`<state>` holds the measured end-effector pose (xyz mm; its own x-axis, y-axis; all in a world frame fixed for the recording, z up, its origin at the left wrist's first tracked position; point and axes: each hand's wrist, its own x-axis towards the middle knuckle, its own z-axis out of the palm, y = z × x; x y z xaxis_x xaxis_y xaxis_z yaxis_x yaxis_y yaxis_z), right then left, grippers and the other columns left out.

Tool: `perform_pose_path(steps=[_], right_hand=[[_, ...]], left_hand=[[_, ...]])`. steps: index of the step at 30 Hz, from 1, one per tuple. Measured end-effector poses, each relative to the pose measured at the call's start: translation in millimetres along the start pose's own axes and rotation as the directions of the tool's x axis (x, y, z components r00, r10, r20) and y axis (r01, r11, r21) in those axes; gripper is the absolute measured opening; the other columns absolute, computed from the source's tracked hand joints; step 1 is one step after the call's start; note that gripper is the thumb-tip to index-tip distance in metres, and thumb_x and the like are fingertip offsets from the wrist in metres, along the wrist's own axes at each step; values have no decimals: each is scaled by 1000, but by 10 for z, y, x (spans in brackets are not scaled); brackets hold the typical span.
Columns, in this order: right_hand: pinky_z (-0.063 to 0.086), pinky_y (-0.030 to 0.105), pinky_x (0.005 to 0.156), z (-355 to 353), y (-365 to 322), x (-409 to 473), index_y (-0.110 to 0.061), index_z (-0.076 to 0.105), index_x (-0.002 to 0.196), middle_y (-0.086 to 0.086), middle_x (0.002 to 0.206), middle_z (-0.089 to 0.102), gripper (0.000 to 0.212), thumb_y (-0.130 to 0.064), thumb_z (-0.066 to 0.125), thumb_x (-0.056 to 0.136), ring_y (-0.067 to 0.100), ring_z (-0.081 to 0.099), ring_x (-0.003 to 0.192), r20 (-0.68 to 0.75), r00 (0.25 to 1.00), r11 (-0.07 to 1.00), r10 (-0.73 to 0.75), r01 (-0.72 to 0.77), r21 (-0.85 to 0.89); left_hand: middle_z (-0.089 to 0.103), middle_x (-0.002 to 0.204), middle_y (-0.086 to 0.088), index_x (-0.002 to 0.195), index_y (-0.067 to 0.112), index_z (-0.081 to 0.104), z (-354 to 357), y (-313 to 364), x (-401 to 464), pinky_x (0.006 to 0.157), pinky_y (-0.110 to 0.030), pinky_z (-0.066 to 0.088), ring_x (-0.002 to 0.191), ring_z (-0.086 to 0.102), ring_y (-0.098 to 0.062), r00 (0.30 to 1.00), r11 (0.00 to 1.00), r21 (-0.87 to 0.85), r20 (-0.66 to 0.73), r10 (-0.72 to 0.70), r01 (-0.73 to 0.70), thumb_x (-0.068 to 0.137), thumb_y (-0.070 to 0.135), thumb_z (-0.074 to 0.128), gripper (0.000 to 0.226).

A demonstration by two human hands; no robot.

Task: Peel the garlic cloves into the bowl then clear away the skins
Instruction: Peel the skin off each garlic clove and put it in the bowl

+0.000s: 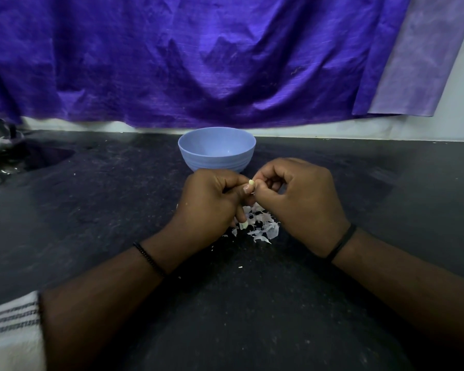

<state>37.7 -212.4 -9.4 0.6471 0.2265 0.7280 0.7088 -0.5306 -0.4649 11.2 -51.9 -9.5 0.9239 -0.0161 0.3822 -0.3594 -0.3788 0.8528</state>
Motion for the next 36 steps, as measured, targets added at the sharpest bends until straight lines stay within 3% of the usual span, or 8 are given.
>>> perform_pose_path(steps=[7,10,15,23,28,36], right_hand=[[51,36,62,8,20,33,-16,69,78,-6,73,64,6,-21,65,81,9,57,67,12,999,998,-51,52,-34],[51,36,63,9,29,39,-17,67,78,-8,73,63,4,-21,66,80,9,57,68,7,999,999,-37,37,-24],[50,34,63,-20,52,59,-18,65,80,-9,75,61,10,-27,61,82,10,56,71,-9,997,994,-79,78,-72],[50,30,64,-8,52,59,-19,64,81,-9,77,61,18,-34,54,82,8,55,71,15,995,992,-103,104,-76],[51,33,64,-2,54,51,-17,64,81,-8,77,61,5,-22,64,82,10,56,72,7,997,996,-80,80,-48],[43,15,60,-12,30,43,-17,65,83,-11,76,59,3,-15,68,84,6,55,69,5,1000,1000,-10,10,1]], left_hand=[[66,54,-5,86,12,74,12,-29,2,50,-34,53,44,58,-19,1000,1000,23,-16,17,-17,97,12,61,17],[65,54,-7,87,10,72,28,-2,-1,48,-26,49,43,57,-15,1000,1000,12,3,11,-11,98,12,58,18],[66,61,-17,89,8,72,10,58,4,47,-26,47,48,57,-24,996,989,-141,86,-30,42,100,15,54,23],[65,55,-8,82,16,72,8,68,-1,45,-27,48,43,56,-20,999,995,-98,37,0,4,99,13,56,23],[65,54,1,83,18,71,-3,79,-3,45,-29,50,44,57,-16,999,998,-59,48,25,-22,100,13,55,24],[66,58,-7,88,16,72,-25,57,14,48,-39,53,49,60,-31,997,998,-24,47,66,-65,100,16,56,20]])
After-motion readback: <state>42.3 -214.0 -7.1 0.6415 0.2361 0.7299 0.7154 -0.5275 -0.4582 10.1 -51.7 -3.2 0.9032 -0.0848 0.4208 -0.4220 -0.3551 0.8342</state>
